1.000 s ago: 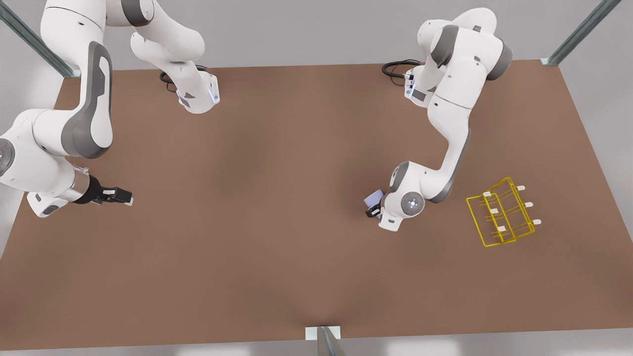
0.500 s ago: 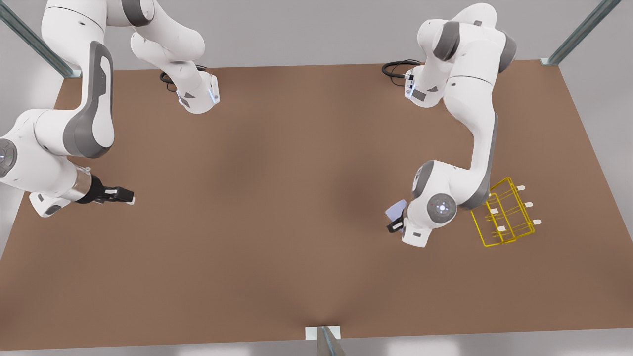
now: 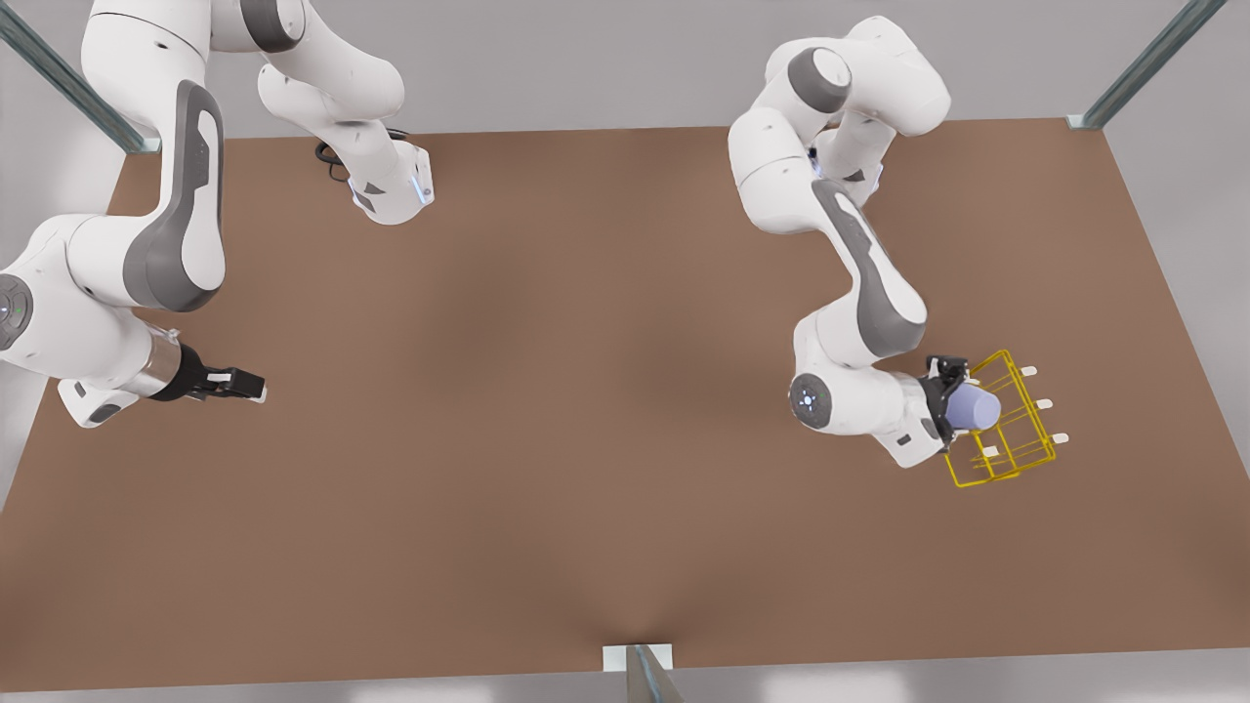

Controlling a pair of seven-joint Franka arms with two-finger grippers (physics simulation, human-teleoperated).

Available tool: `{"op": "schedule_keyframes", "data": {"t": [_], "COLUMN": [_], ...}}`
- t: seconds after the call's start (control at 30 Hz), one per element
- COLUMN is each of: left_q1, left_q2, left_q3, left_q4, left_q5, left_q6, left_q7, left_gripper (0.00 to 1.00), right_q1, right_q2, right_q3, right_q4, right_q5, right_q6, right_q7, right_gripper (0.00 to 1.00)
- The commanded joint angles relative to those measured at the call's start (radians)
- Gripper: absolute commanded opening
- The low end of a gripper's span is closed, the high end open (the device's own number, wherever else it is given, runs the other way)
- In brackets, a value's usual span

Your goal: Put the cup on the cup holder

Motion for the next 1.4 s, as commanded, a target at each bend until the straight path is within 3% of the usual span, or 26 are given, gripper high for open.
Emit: {"op": "schedule_keyframes", "data": {"t": [0.0,0.2,0.77,1.13,1.17,1.2,1.37], "left_q1": [-0.044,0.023,-0.069,-0.098,-0.098,-0.097,-0.095], "left_q2": [0.057,0.154,0.222,0.231,0.231,0.231,0.231], "left_q3": [0.019,0.019,0.008,-0.033,-0.033,-0.033,-0.036], "left_q4": [-0.142,-0.208,-0.383,-0.414,-0.414,-0.414,-0.414], "left_q5": [-0.012,-0.048,-0.145,-0.177,-0.183,-0.185,-0.186], "left_q6": [0.374,0.59,0.659,0.654,0.654,0.656,0.656], "left_q7": [-0.436,-0.476,-0.502,-0.505,-0.505,-0.504,-0.504], "left_gripper": [0.6,0.6,0.6,0.61,0.66,1.0,1.0], "right_q1": [0.0,0.0,0.002,0.002,0.002,0.0,0.002], "right_q2": [-0.001,0.005,0.007,0.008,0.017,0.022,0.025], "right_q3": [0.0,0.0,0.001,0.001,0.001,0.001,0.001], "right_q4": [0.001,0.003,0.01,0.113,0.113,0.113,0.113], "right_q5": [0.001,0.002,0.005,0.001,0.001,0.002,0.004], "right_q6": [-0.001,-0.001,0.0,-0.038,-0.031,-0.029,-0.028], "right_q7": [0.006,0.006,0.006,0.004,0.003,0.003,0.004], "right_gripper": [1.0,1.0,1.0,1.0,1.0,1.0,1.0]}}
